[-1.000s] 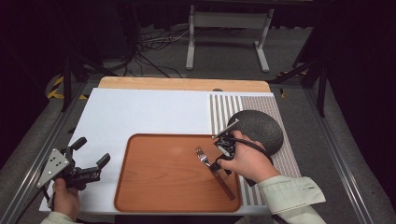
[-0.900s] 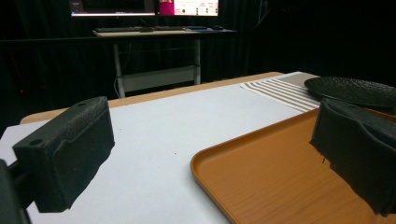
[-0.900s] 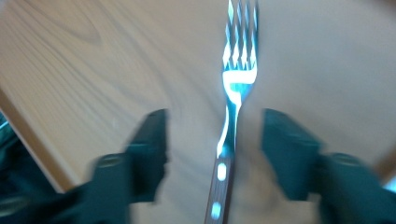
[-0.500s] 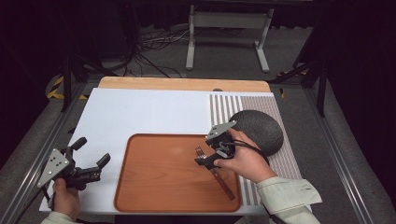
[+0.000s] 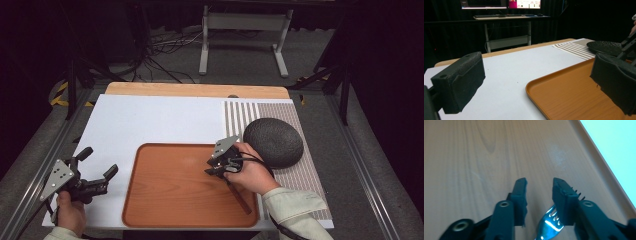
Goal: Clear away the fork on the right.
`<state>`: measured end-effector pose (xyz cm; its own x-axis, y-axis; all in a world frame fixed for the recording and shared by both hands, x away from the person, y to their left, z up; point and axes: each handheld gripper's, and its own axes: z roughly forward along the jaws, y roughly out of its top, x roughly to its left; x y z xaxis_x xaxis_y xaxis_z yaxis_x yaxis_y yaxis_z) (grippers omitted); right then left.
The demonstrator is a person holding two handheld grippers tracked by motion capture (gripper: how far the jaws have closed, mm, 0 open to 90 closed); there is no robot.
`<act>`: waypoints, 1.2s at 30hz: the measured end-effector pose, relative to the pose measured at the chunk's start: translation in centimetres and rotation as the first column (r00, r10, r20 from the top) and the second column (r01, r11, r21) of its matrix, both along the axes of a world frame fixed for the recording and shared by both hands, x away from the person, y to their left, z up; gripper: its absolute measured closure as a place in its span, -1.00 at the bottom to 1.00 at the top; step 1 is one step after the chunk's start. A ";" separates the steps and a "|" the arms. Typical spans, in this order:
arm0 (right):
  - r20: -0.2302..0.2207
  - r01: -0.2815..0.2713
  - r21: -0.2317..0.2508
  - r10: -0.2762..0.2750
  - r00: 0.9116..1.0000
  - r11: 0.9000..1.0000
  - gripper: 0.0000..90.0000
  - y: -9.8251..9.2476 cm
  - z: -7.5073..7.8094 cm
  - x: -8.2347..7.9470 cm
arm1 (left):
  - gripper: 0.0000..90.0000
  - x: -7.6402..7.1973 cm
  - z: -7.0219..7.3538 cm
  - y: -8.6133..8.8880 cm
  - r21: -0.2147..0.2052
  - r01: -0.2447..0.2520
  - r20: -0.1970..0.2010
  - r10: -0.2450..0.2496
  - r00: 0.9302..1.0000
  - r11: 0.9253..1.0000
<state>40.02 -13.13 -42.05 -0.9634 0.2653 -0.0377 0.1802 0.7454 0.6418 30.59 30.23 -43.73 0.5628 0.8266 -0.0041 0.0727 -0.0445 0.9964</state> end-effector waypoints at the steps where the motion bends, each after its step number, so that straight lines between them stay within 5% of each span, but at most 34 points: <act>1: 0.005 -0.007 -0.005 0.007 1.000 1.000 0.57 0.2 -0.2 0.1 | -1.00 0.0 0.0 0.0 0.000 0.000 0.000 0.000 1.000 1.000; 10: 0.027 -0.009 -0.030 0.010 1.000 1.000 1.00 0.8 -1.3 0.7 | -1.00 0.0 0.0 0.0 0.002 0.000 0.004 0.000 1.000 1.000; 36: 0.036 0.023 -0.086 -0.020 0.999 0.996 1.00 0.6 -1.9 1.4 | -1.00 0.0 0.0 0.0 0.001 0.001 0.000 -0.001 1.000 1.000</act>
<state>41.38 -12.57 -43.93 -0.9552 0.2802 -0.0952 0.1750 0.7943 0.5817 30.58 30.27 -43.72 0.5637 0.8260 -0.0032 0.0729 -0.0459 0.9963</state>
